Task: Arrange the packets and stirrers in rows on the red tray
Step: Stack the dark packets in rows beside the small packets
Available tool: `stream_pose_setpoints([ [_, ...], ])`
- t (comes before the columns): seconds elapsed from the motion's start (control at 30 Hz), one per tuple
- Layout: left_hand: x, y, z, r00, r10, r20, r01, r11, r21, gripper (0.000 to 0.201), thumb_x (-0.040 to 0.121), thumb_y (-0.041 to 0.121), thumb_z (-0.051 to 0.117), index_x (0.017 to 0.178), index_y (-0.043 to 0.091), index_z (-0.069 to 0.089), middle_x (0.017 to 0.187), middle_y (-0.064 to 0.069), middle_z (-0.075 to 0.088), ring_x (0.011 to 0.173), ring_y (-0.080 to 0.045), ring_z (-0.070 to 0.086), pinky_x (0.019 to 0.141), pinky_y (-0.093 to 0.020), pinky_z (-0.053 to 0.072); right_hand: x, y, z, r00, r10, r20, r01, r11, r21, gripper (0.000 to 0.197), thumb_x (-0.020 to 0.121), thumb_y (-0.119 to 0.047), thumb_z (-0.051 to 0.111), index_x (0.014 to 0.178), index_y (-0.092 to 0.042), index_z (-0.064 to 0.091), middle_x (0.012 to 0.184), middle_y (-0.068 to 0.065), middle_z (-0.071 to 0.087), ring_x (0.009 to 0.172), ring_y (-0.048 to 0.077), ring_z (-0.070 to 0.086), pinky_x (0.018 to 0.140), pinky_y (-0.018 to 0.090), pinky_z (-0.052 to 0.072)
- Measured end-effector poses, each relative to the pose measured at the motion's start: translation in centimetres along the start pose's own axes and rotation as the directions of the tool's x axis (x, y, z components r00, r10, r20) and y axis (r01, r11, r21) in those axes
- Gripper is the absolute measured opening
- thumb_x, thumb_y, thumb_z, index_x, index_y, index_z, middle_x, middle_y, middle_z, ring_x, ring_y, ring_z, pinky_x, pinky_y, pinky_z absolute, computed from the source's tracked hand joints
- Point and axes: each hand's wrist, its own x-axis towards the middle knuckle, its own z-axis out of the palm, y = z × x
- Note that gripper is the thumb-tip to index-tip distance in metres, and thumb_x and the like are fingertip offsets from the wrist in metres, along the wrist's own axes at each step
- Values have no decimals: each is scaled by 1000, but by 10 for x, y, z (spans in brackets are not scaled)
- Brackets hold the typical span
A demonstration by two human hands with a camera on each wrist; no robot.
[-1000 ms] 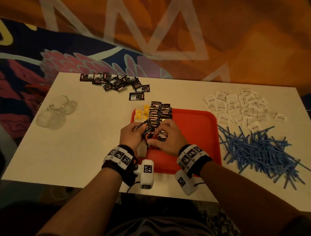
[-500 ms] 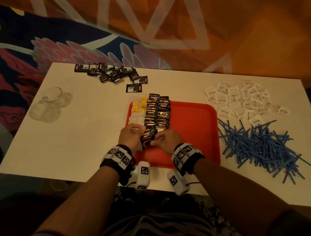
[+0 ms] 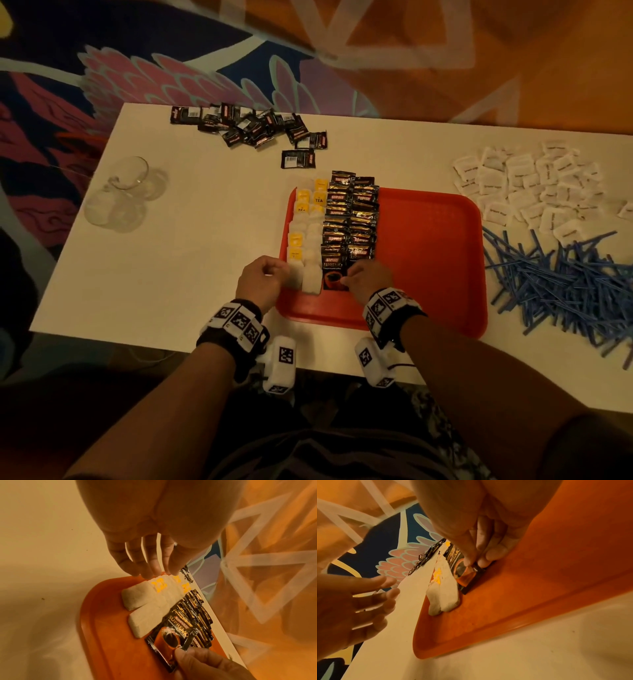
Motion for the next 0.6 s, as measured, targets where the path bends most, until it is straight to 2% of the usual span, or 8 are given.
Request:
stream_pose_setpoints([
  [0.07,1,-3,-2,1000,-3,0,3,1000,1,13,88,15,65,82,26,68,86,5,67,92,-26,65,89,-49,56,3,-1,2,1000,13,-15,-12,1000,23,9,85,-21,74,84,-19,66,98,-2,66,70,0,53,49,11,36],
  [0.17,4,-4,-2,1000,16,0,-16,999,28,13,89,15,65,82,25,67,86,6,67,89,-23,65,87,-47,56,6,-1,5,999,26,-30,-25,999,24,9,84,-22,75,83,-18,67,96,0,66,70,0,53,50,14,38],
  [0.23,5,-6,0,999,41,-1,-41,998,56,13,89,15,65,82,26,66,85,6,67,86,-21,64,81,-39,55,7,1,6,999,20,-42,-20,1000,-3,11,84,-23,74,80,-18,66,93,0,67,71,3,55,51,15,39],
  [0.3,6,-5,3,998,68,1,-68,994,89,14,90,15,65,81,26,65,86,7,66,88,-19,64,73,-28,49,8,2,6,998,23,-59,-24,1000,-12,12,85,-23,74,79,-18,65,91,0,66,72,6,57,51,16,41],
  [0.37,5,-3,7,997,82,14,-83,989,121,13,92,16,64,82,25,65,86,8,65,87,-17,62,68,-22,44,9,4,6,998,18,-65,-21,999,-36,12,85,-24,73,80,-17,65,90,0,66,72,7,57,51,16,41],
  [0.47,5,-1,15,994,104,41,-110,977,180,9,92,17,63,86,24,66,87,10,64,86,-14,61,67,-20,41,9,6,8,997,7,-77,-11,998,-55,13,86,-26,73,80,-16,65,88,-1,65,75,9,59,58,20,47],
  [0.6,6,1,25,978,194,78,-208,941,266,22,92,6,54,98,17,73,93,5,68,86,-12,61,63,-2,36,11,9,11,997,-6,-71,0,996,-84,16,84,-30,72,76,-21,62,85,-2,65,76,12,61,65,28,53],
])
